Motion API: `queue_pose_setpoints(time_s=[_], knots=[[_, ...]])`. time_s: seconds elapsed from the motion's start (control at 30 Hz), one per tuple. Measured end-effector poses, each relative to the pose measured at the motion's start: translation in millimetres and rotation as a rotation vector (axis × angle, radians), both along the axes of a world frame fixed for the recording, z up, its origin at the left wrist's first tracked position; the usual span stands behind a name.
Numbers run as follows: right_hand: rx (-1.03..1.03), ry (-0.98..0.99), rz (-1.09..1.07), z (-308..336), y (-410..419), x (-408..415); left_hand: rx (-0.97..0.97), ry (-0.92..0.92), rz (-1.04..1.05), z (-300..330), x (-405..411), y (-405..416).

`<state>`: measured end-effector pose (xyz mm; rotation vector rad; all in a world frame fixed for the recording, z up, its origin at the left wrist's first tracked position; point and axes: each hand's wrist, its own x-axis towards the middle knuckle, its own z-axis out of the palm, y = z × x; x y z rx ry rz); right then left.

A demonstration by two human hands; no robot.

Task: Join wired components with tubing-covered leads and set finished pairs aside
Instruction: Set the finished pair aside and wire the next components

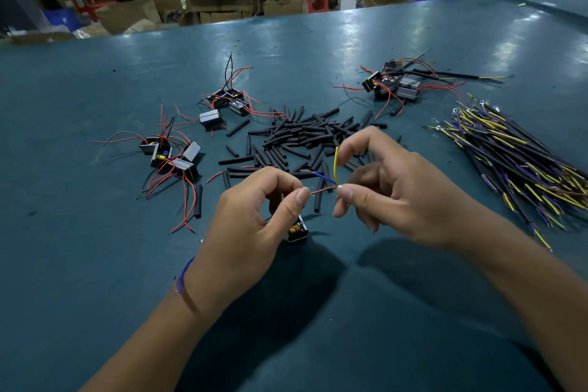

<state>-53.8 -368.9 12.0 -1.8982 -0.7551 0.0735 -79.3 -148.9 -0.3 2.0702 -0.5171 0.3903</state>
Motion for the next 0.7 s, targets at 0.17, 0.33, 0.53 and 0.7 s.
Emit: queue_pose_setpoints(time_s=[0.17, 0.33, 0.53, 0.7], knots=[[-0.025, -0.069, -0.007, -2, 3, -2, 0.113, -0.144, 0.043, 1, -1, -1], [-0.052, -0.124, -0.023, 0, 3, -3, 0.097, -0.204, 0.065, 1, -1, -1], [-0.216, -0.247, -0.043, -1, 5, -3, 0.083, -0.211, 0.039, 0, -1, 0], [-0.199, -0.227, -0.124, -6, 12, -1, 0.126, -0.233, 0.016, -2, 1, -1]])
